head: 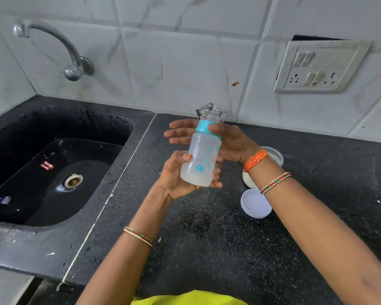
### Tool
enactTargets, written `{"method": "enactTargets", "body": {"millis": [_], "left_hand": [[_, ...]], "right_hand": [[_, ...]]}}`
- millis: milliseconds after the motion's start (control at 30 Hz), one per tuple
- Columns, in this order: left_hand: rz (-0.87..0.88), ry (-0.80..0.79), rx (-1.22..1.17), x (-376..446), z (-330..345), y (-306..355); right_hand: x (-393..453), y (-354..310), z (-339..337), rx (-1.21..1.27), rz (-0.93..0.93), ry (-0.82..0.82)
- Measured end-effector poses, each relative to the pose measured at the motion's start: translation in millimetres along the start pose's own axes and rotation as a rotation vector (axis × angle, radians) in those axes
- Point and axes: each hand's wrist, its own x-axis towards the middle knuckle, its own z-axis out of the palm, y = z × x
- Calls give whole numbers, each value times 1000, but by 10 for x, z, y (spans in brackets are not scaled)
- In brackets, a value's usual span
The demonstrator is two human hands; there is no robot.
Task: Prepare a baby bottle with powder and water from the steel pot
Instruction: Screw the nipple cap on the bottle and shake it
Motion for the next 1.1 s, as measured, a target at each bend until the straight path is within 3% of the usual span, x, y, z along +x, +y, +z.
{"method": "enactTargets", "body": {"millis": [100,167,233,400,600,733,900,1033,1100], "left_hand": [[-71,-222,-177,83,135,-75],[-64,-250,-171,99,188,-113],[-22,-90,-14,64,179,-108],[104,418,727,90,33,-194],[185,889,1005,134,-47,-624],[247,1006,1009,131,-96,-778],[256,1009,1054,120,-262,-891],[271,1025,1340,34,-446,-780],[276,1097,1401,6,-495,-700]], "right_hand": [[1,10,166,296,-57,-96],[-27,31,188,197,-97,-26],[-72,13,175,58,-82,68],[-137,180,23,-196,-42,553],[2,654,-40,-439,40,1026],[102,813,-19,-548,135,1212],[179,938,108,-771,83,1361],[69,989,210,-596,83,1187],[-40,990,151,-472,-5,1206]]}}
